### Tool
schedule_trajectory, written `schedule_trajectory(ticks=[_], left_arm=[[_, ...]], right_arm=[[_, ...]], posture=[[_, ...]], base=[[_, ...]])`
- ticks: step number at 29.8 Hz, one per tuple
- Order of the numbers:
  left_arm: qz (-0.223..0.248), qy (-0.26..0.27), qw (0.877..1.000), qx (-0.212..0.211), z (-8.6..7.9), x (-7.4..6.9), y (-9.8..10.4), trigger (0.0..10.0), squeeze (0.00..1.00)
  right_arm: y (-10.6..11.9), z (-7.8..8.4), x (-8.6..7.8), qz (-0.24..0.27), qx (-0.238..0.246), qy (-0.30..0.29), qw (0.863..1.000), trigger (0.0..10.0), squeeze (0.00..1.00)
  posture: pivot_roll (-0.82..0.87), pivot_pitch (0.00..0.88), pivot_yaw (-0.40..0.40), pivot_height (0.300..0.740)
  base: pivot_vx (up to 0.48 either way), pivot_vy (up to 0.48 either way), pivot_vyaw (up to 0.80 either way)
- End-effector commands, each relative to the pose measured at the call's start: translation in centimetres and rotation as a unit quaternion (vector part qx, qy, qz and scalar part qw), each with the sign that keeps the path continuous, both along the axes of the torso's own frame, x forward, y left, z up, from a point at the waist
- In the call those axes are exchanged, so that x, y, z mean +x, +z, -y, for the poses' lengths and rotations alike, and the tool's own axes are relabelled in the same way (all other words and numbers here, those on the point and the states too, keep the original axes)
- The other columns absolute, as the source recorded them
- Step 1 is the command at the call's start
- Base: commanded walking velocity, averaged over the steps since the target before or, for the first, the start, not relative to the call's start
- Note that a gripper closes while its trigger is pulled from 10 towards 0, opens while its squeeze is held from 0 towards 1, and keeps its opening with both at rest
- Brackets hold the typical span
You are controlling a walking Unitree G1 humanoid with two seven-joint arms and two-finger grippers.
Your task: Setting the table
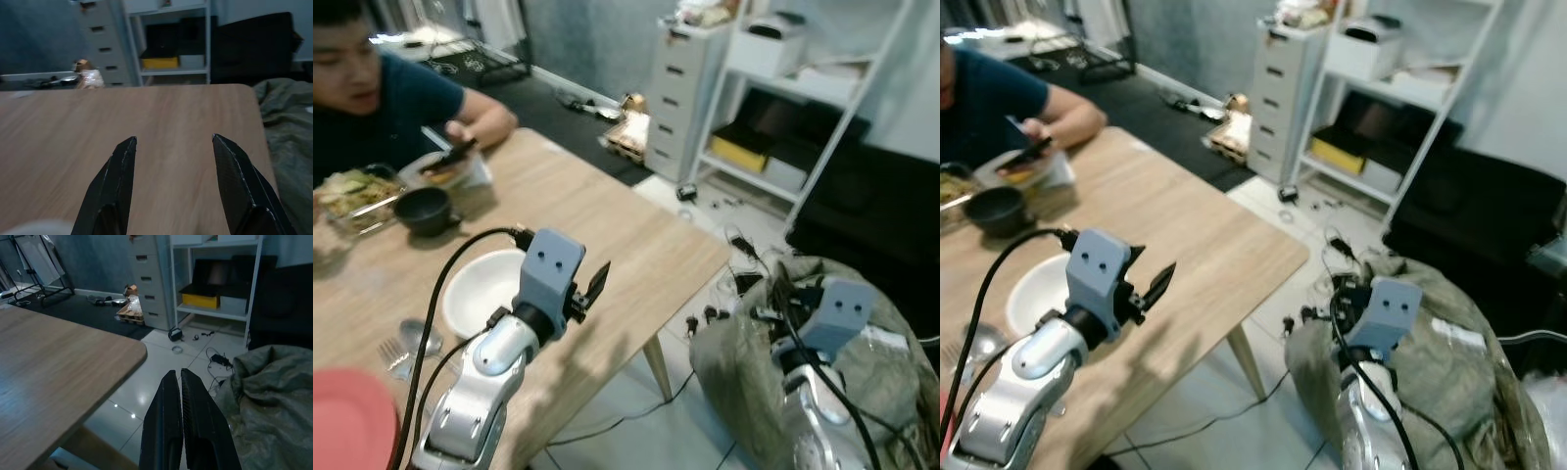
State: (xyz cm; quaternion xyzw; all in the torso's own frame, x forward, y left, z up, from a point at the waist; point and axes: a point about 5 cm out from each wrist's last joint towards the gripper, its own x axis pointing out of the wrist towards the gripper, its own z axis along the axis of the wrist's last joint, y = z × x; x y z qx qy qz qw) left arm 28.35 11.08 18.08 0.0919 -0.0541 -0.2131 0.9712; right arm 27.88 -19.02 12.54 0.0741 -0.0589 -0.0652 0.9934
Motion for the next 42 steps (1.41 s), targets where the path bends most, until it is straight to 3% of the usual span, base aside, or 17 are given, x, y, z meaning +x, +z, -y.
schedule_trajectory(ticks=[1, 42], left_arm=[[-0.003, -0.004, 1.0, 0.003, 0.22, -0.07, -0.28, 10.0, 0.0], [0.002, -0.011, 1.0, 0.004, 0.38, 0.45, -0.1, 10.0, 0.0]], right_arm=[[-0.35, 0.36, -0.2, -0.007, -0.003, -0.008, 1.0, 10.0, 0.0], [-0.44, 0.2, 0.05, -0.004, 0.001, -0.012, 1.0, 10.0, 0.0]], posture=[[-0.02, 0.0, 0.091, 0.74], [-0.02, 0.0, 0.101, 0.74]], base=[[0.0, 0.0, -0.79], [0.0, 0.0, -0.79]])
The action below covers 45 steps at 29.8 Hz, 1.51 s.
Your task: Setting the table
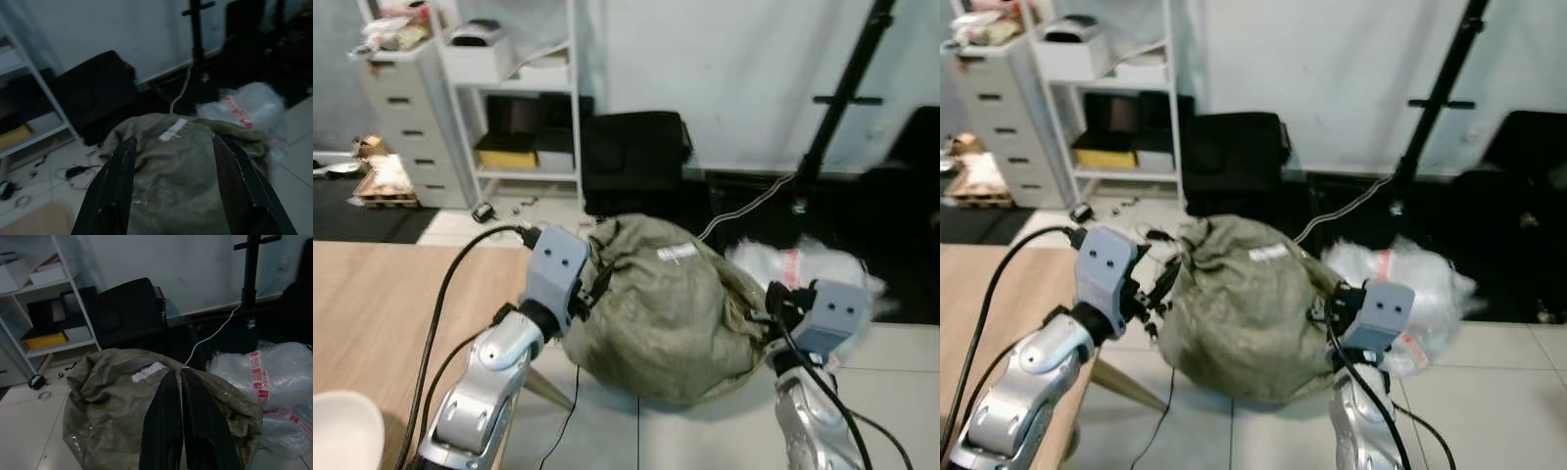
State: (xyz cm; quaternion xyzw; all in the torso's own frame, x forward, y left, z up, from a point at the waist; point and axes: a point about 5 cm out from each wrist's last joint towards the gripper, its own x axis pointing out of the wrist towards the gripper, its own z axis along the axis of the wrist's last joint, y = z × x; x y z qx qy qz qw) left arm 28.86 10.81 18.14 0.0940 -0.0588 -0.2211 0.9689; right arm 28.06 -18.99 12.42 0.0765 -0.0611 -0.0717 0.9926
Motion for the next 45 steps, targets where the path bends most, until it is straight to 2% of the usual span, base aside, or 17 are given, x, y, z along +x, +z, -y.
schedule_trajectory(ticks=[1, 45], left_arm=[[-0.003, -0.002, 1.0, 0.002, 0.1, -0.05, -0.17, 10.0, 0.0], [-0.008, 0.0, 1.0, -0.013, 0.09, 0.26, -0.34, 10.0, 0.0]], right_arm=[[-0.32, 0.22, -0.12, -0.006, -0.002, -0.005, 1.0, 10.0, 0.0], [-0.3, 0.13, 0.14, -0.004, -0.004, -0.001, 1.0, 10.0, 0.0]], posture=[[-0.02, 0.0, 0.102, 0.74], [-0.02, 0.0, 0.1, 0.74]], base=[[0.0, 0.0, -0.79], [0.0, 0.0, -0.79]])
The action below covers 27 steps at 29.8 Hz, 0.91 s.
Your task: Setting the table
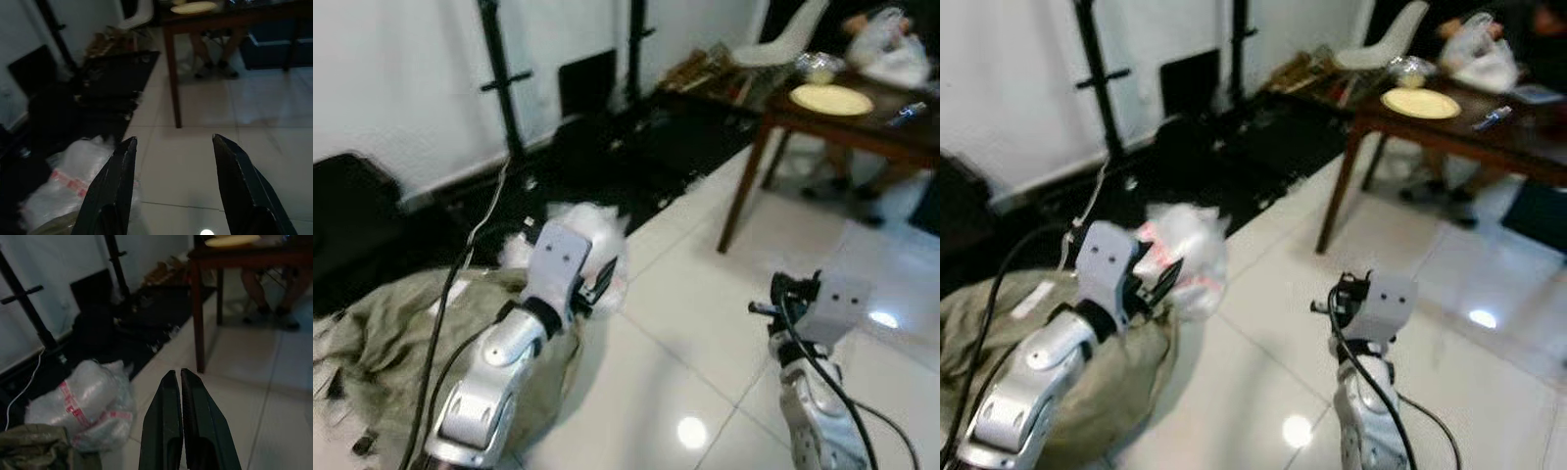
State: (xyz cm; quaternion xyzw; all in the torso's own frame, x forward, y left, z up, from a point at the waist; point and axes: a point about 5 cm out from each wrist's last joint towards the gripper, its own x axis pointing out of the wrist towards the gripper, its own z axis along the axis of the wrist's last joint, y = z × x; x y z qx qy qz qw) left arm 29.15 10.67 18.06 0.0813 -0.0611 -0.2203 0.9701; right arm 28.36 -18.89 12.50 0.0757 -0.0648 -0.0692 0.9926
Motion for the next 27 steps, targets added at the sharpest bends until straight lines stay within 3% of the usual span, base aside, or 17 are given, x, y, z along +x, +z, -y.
schedule_trajectory(ticks=[1, 27], left_arm=[[-0.007, 0.001, 1.0, -0.002, -0.06, -0.05, -0.25, 10.0, 0.0], [-0.006, -0.003, 1.0, -0.021, 0.22, -0.01, 0.09, 10.0, 0.0]], right_arm=[[-0.36, 0.23, -0.17, -0.008, -0.003, -0.003, 1.0, 10.0, 0.0], [-0.32, 0.23, -0.23, -0.007, -0.003, -0.003, 1.0, 10.0, 0.0]], posture=[[-0.02, 0.0, 0.1, 0.74], [-0.02, 0.0, 0.098, 0.74]], base=[[0.0, 0.0, -0.79], [0.0, 0.0, -0.79]])
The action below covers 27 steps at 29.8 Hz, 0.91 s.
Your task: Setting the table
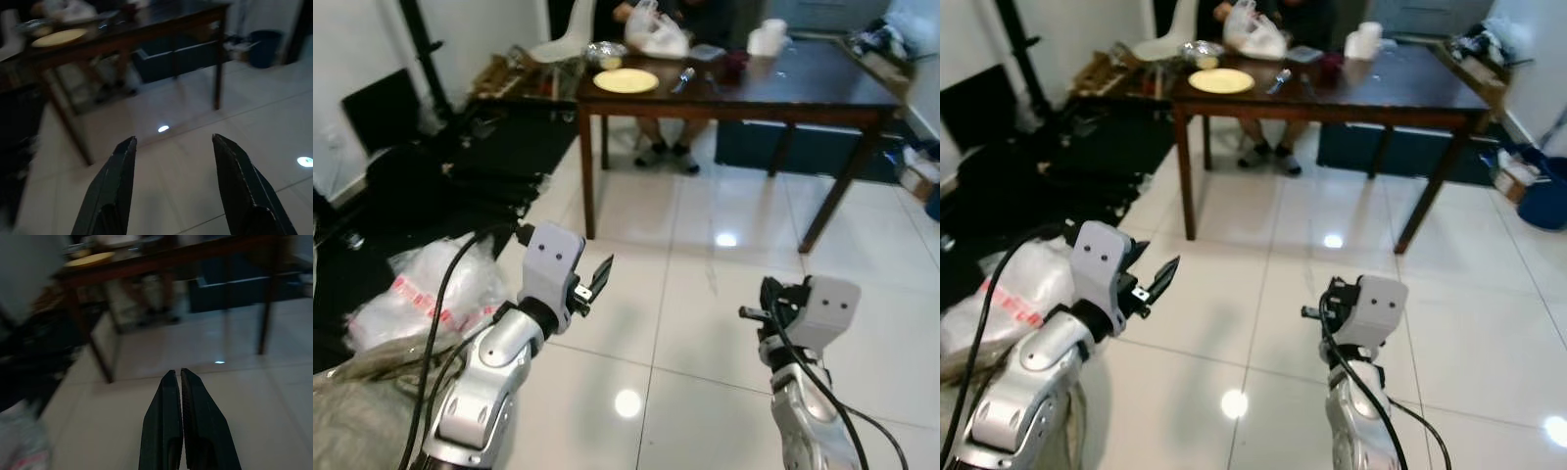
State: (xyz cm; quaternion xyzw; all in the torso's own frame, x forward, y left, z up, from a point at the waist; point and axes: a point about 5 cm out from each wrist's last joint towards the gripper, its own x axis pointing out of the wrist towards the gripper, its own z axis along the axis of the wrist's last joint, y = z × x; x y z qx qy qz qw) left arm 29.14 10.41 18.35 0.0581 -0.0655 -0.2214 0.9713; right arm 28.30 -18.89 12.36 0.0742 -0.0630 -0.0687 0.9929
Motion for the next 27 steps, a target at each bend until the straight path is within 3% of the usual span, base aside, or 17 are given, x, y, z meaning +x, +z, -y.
schedule_trajectory(ticks=[1, 7, 10, 12, 21, 27], left_arm=[[-0.004, 0.0, 1.0, 0.002, 0.0, 0.0, -0.2, 10.0, 0.0], [0.011, 0.01, 1.0, 0.001, -0.1, 0.1, 0.0, 10.0, 0.0], [0.018, 0.041, 0.999, 0.008, -0.3, 0.3, -0.2, 10.0, 0.0], [0.012, 0.068, 0.998, 0.003, -0.5, 0.3, -0.8, 10.0, 0.0], [-0.008, 0.123, 0.992, -0.02, -1.6, -0.5, -2.0, 10.0, 0.0], [-0.006, 0.129, 0.991, -0.026, -1.3, -1.0, -2.3, 10.0, 0.0]], right_arm=[[-0.2, 0.2, -0.2, -0.005, -0.002, -0.003, 1.0, 10.0, 0.0], [0.1, 0.0, 0.0, 0.002, -0.004, 0.003, 1.0, 10.0, 0.0], [0.6, -0.8, 0.3, 0.011, -0.023, 0.03, 0.999, 10.0, 0.0], [1.4, -2.7, 0.9, 0.027, -0.048, 0.083, 0.995, 10.0, 0.0], [1.6, -5.7, 2.0, 0.028, -0.042, 0.151, 0.987, 10.0, 0.0], [1.5, -5.8, 2.3, 0.022, -0.049, 0.165, 0.985, 10.0, 0.0]], posture=[[-0.02, 0.0, 0.098, 0.74], [-0.02, 0.0, 0.098, 0.74], [-0.02, 0.0, 0.099, 0.74], [-0.02, 0.0, 0.089, 0.74], [0.04, 0.0, 0.006, 0.74], [0.04, 0.0, -0.012, 0.74]], base=[[0.0, 0.0, -0.79], [0.0, 0.0, -0.77], [0.48, 0.0, 0.0], [0.48, 0.0, 0.0], [0.48, 0.0, 0.0], [0.48, 0.0, 0.0]])
